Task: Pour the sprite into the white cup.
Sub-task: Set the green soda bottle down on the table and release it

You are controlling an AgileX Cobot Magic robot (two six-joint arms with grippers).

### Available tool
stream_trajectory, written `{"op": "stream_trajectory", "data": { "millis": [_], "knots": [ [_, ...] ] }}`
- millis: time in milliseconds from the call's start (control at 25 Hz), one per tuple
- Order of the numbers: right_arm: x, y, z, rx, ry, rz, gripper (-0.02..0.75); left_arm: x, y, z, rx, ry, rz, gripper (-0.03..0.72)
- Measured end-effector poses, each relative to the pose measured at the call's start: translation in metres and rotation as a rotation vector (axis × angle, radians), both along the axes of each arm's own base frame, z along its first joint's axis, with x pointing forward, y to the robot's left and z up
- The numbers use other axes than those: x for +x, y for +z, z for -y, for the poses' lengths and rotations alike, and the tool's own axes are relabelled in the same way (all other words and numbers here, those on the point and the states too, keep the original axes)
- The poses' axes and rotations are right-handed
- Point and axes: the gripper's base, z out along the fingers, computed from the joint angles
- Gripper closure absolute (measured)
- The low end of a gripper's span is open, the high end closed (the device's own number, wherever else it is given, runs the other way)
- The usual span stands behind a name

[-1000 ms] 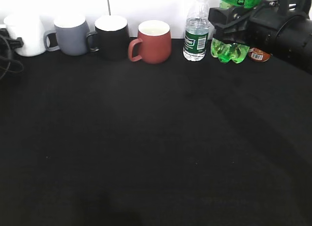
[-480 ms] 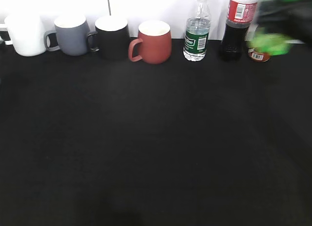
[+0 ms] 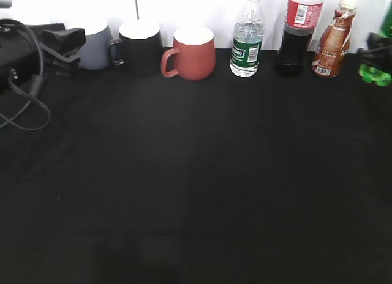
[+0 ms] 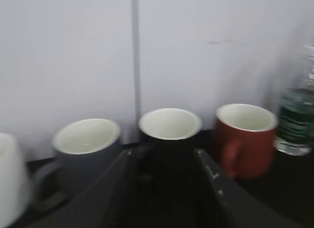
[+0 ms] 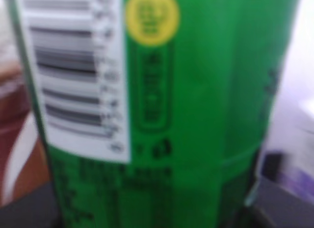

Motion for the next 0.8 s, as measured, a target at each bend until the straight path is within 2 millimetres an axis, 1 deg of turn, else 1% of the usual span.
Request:
{"op": "stream_trajectory", "data": {
  "millis": [80, 160, 240, 320, 360, 400, 440, 480, 520, 600, 640, 760, 800],
  "knots": [
    [0.016, -0.013, 0.002, 0.018, 0.005, 0.005, 0.338, 0.000, 0.000, 0.000, 0.000, 0.001, -0.002, 0.397],
    [0.025, -0.021, 0.003, 0.025, 0.021, 0.002, 0.338, 0.000, 0.000, 0.000, 0.001, 0.001, -0.003, 0.397],
    [0.033, -0.022, 0.003, 0.026, 0.028, 0.006, 0.338, 0.000, 0.000, 0.000, 0.001, 0.001, -0.003, 0.397],
    [0.035, -0.023, 0.002, 0.026, 0.035, 0.008, 0.338, 0.000, 0.000, 0.000, 0.001, 0.001, -0.003, 0.397],
    [0.035, -0.024, 0.001, 0.018, 0.051, 0.006, 0.337, 0.000, 0.000, 0.000, 0.001, 0.001, -0.003, 0.397],
    [0.035, -0.024, 0.000, 0.010, 0.063, 0.005, 0.295, 0.000, 0.000, 0.000, 0.001, 0.001, -0.003, 0.397],
    [0.035, -0.023, 0.000, 0.009, 0.066, 0.003, 0.228, 0.000, 0.000, 0.000, 0.001, 0.001, -0.003, 0.397],
    [0.035, -0.022, 0.000, 0.009, 0.065, -0.004, 0.186, 0.000, 0.000, 0.000, 0.001, 0.001, -0.003, 0.397],
    [0.035, -0.016, 0.000, 0.008, 0.064, -0.004, 0.169, 0.000, 0.000, 0.000, 0.001, 0.001, -0.003, 0.397],
    [0.031, -0.003, 0.000, 0.006, 0.064, 0.005, 0.160, 0.000, 0.000, 0.000, 0.001, 0.001, -0.003, 0.397],
    [0.026, -0.001, -0.001, 0.006, 0.064, -0.001, 0.160, 0.000, 0.000, 0.000, 0.001, 0.001, -0.003, 0.397],
    [0.008, -0.010, -0.003, 0.014, 0.064, -0.054, 0.159, 0.000, 0.000, 0.000, 0.001, 0.001, -0.003, 0.397],
    [0.002, -0.010, -0.004, 0.017, 0.065, -0.047, 0.158, 0.000, 0.000, 0.000, 0.001, 0.001, -0.003, 0.397]
  ]
}}
